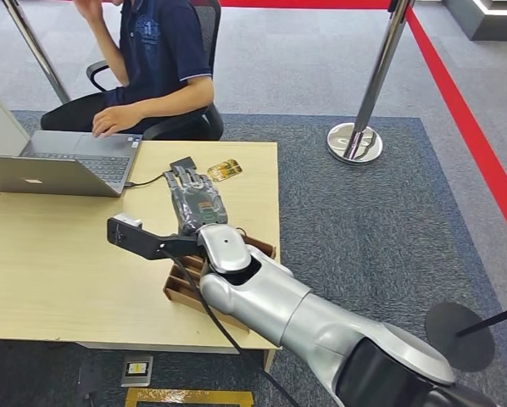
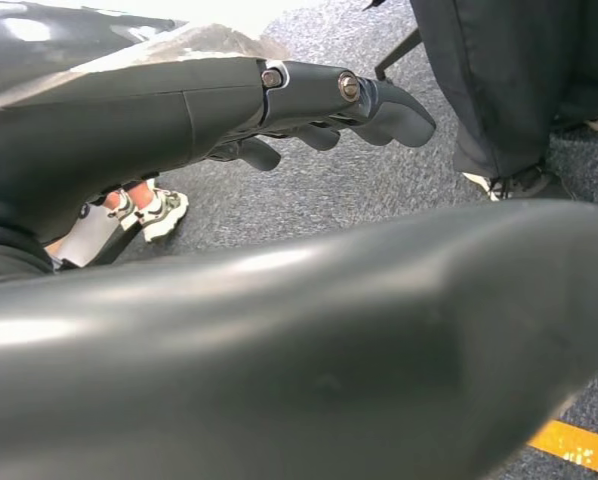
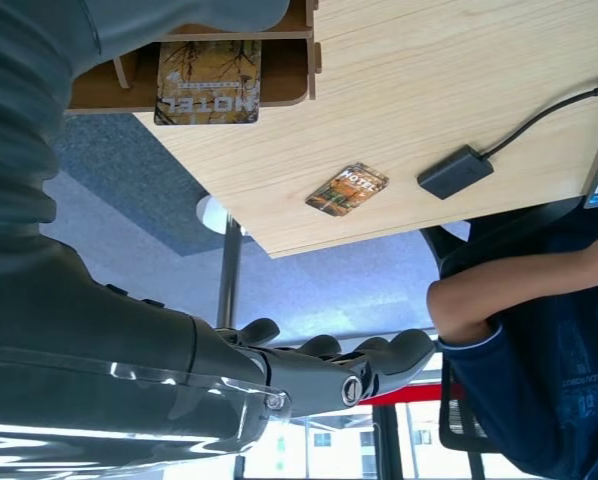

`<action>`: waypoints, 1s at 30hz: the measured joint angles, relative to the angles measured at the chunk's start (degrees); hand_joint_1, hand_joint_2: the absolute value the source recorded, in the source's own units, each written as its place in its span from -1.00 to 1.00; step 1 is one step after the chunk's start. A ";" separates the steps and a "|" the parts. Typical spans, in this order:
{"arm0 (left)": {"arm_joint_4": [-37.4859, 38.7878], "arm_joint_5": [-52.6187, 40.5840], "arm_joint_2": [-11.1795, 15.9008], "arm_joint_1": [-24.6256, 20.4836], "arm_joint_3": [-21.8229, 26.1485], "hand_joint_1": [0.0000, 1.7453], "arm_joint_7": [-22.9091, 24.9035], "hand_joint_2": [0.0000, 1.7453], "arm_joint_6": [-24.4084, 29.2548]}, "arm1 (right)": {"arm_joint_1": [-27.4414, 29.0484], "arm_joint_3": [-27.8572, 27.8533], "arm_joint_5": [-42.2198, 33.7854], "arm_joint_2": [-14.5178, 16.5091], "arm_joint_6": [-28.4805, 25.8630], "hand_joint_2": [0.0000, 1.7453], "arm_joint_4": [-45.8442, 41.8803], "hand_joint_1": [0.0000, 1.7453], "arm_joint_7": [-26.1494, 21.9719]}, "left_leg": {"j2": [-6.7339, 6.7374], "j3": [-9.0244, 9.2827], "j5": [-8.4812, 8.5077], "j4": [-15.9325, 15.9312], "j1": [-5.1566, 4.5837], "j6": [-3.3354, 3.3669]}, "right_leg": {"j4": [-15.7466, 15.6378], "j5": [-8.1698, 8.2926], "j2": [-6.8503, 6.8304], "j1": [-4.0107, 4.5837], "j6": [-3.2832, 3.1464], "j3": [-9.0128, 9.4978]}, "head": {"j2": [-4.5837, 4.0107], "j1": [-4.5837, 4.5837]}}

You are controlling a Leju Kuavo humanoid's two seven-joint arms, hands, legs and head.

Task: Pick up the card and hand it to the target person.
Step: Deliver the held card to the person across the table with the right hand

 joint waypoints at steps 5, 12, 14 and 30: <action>0.01 0.00 0.00 0.00 0.00 -1.00 0.00 -1.00 0.00 | -0.01 0.07 0.00 0.00 0.00 1.00 0.00 -1.00 0.00 | 0.00 0.00 0.00 0.00 0.00 0.00 | 0.00 0.00 0.00 0.00 0.00 0.00 | 0.00 0.00; 0.01 0.00 -0.01 0.00 0.00 -1.00 0.00 -1.00 0.00 | -0.03 0.12 0.00 0.00 0.00 0.50 0.08 -1.00 0.00 | 0.00 0.00 0.00 0.00 0.00 0.00 | 0.00 0.00 0.00 0.00 0.00 0.00 | 0.00 -0.01; 0.01 0.00 -0.02 0.00 0.00 -1.00 0.00 -1.00 0.00 | -0.04 0.12 0.00 0.00 0.00 -0.50 0.14 -1.00 0.00 | 0.00 0.00 0.00 0.00 0.00 0.00 | 0.00 0.00 0.00 0.00 0.00 0.00 | 0.00 -0.01; 0.01 0.00 -0.02 0.00 0.00 -1.00 0.00 -1.00 0.00 | -0.12 0.25 0.00 0.00 0.00 -1.00 0.23 -1.00 0.00 | 0.00 0.00 0.00 0.00 0.00 0.00 | 0.00 0.00 0.00 0.00 0.00 0.00 | 0.00 0.01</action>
